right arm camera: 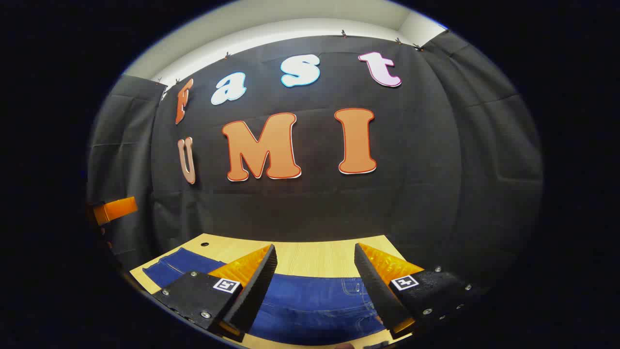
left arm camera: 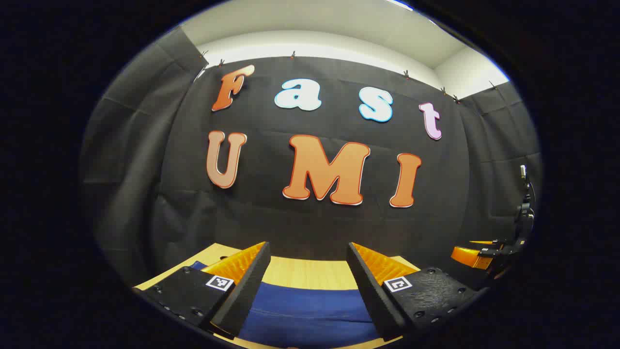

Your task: Grasp the waist and the cuffs of the jeans and fold them to make the two legs overlap; first hold the waist and fold one-third of the jeans toward the cuffs, then hold the cuffs and fold the remaining one-third in the same direction to finish folding.

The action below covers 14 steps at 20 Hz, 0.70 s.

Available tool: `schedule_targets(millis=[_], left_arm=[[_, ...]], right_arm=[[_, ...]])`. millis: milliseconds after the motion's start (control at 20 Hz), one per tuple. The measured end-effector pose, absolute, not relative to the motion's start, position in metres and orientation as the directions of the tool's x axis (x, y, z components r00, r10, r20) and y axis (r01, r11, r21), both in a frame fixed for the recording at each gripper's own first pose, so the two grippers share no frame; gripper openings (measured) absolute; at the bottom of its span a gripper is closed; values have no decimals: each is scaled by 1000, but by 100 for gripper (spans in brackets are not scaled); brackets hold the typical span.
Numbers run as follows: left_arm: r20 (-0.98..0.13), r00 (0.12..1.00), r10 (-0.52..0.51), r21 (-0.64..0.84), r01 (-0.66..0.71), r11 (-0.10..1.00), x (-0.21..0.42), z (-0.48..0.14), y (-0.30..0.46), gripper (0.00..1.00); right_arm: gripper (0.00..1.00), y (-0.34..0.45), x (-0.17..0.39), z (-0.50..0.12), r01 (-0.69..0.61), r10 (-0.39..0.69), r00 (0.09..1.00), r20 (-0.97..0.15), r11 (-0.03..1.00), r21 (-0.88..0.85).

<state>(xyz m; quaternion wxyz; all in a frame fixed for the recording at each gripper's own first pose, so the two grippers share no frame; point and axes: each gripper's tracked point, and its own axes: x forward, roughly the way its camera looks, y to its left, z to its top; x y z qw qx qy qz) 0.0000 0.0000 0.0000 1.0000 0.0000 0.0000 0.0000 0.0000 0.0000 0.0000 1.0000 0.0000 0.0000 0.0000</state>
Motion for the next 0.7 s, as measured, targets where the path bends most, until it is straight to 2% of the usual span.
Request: schedule_targets(millis=[150,300,350,500,600,700], left_arm=[[-39,999,34,-57,-36,998,-5,-1,55,94],[-88,991,104,-111,-113,987,-8,4,92,97],[-69,988,140,-109,-147,983,-8,13,102,94],[31,980,198,-69,-195,978,-12,45,107,97],[88,967,238,-26,-237,971,-17,65,106,94],[147,950,275,-11,-276,961,-24,79,100,97]], right_arm=[[98,10,-14,0,91,-91,996,11,996,-9],[100,23,-24,-1,86,-86,996,1,996,7],[97,21,-24,0,88,-88,996,-3,996,1],[100,12,-21,10,64,-64,998,15,997,-35],[97,8,-12,14,24,-24,1000,2,998,-58],[98,7,-2,19,-32,32,999,3,998,-61]])
